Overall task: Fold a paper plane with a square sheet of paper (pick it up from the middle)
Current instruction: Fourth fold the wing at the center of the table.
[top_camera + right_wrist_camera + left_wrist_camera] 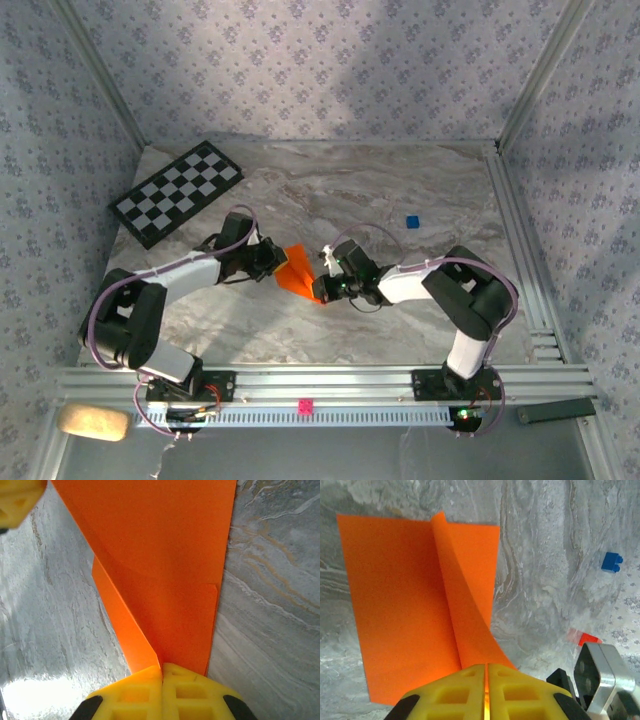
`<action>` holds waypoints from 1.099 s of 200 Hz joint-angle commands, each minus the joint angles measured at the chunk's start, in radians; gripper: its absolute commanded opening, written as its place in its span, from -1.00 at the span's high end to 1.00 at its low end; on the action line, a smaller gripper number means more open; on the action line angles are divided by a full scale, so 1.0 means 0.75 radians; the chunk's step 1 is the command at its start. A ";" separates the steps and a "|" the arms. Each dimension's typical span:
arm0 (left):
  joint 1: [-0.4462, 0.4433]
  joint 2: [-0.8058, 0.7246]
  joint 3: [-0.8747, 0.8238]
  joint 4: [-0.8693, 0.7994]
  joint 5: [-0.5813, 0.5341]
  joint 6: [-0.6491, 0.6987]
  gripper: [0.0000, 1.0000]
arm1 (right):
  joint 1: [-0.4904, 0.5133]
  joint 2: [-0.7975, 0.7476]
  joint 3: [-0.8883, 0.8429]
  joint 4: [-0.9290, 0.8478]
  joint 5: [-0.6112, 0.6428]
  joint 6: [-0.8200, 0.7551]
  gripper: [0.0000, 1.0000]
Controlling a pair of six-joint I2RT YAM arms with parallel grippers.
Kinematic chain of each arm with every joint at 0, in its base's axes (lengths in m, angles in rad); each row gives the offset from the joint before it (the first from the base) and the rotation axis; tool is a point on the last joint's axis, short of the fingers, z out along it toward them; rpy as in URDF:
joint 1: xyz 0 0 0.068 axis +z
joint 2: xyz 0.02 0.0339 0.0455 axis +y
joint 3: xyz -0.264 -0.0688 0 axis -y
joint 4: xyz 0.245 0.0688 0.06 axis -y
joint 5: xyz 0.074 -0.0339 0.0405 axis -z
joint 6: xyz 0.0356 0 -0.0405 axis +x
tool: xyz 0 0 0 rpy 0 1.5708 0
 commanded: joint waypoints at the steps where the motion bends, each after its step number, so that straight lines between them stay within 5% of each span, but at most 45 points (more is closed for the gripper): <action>1: -0.004 0.023 -0.012 0.108 0.088 -0.010 0.85 | -0.004 0.052 -0.001 -0.051 -0.035 0.062 1.00; 220: -0.088 0.288 0.111 0.158 0.037 -0.020 0.86 | -0.027 0.059 0.042 -0.168 -0.047 0.084 1.00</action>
